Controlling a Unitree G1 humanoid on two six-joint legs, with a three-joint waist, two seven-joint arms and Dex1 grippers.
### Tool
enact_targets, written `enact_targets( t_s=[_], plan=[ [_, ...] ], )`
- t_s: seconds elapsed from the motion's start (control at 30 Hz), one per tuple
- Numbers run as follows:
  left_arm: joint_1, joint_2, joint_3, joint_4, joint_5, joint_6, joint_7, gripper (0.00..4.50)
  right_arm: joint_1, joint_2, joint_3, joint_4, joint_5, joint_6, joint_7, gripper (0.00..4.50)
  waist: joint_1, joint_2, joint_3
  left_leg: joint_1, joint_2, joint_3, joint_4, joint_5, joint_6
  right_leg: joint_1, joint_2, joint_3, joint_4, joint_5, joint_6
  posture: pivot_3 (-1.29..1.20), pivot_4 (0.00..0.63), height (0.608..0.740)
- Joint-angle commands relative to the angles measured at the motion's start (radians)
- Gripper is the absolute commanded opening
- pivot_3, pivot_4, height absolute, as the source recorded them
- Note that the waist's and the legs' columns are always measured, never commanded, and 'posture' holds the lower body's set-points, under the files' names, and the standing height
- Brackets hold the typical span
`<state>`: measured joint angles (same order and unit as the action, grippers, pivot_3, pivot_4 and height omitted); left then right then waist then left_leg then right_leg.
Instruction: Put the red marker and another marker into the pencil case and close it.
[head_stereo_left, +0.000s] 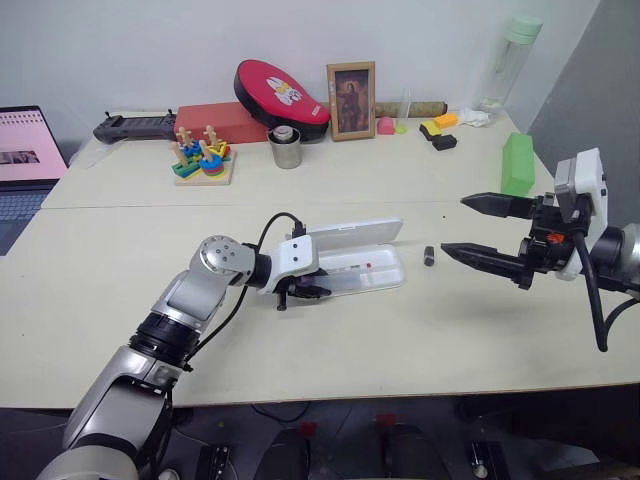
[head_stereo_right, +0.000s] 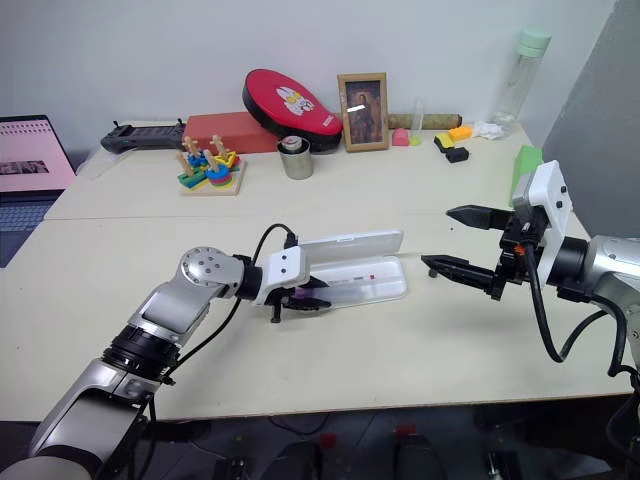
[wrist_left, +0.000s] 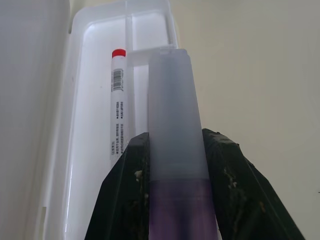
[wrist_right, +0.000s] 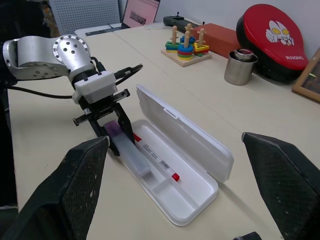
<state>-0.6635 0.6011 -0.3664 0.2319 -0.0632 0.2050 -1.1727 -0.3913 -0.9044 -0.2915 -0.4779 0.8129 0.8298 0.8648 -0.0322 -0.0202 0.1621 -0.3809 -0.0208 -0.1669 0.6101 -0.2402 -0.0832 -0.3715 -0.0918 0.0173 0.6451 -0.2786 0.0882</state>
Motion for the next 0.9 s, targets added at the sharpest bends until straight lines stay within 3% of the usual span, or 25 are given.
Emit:
enact_targets(
  t_s=[0.03, 0.77, 0.83, 0.9],
  plan=[
    [-0.035, -0.015, 0.0, 0.036, 0.038, -0.036, 0.011, 1.21, 0.004, -0.016, -0.029, -0.037, 0.02, -0.004, -0.011, 4.5, 0.0, 0.0, 0.0, 0.0, 0.0, 0.0, 0.0, 0.0, 0.0, 0.0, 0.0, 0.0, 0.0, 0.0, 0.0, 0.0, 0.15, 0.74],
    [-0.083, -0.093, 0.014, 0.116, 0.08, -0.032, 0.018, 1.21, 0.005, -0.019, -0.019, -0.044, 0.031, -0.009, -0.048, 4.5, 0.0, 0.0, 0.0, 0.0, 0.0, 0.0, 0.0, 0.0, 0.0, 0.0, 0.0, 0.0, 0.0, 0.0, 0.0, 0.0, 0.15, 0.74],
    [-0.083, -0.095, 0.017, 0.115, 0.079, -0.03, 0.017, 1.9, 0.005, -0.018, -0.018, -0.044, 0.03, -0.009, -0.05, 4.5, 0.0, 0.0, 0.0, 0.0, 0.0, 0.0, 0.0, 0.0, 0.0, 0.0, 0.0, 0.0, 0.0, 0.0, 0.0, 0.0, 0.15, 0.74],
    [-0.083, -0.096, 0.019, 0.113, 0.078, -0.029, 0.016, 2.27, 0.003, -0.017, -0.017, -0.043, 0.029, -0.01, -0.052, 4.5, 0.0, 0.0, 0.0, 0.0, 0.0, 0.0, 0.0, 0.0, 0.0, 0.0, 0.0, 0.0, 0.0, 0.0, 0.0, 0.0, 0.15, 0.74]
  ],
)
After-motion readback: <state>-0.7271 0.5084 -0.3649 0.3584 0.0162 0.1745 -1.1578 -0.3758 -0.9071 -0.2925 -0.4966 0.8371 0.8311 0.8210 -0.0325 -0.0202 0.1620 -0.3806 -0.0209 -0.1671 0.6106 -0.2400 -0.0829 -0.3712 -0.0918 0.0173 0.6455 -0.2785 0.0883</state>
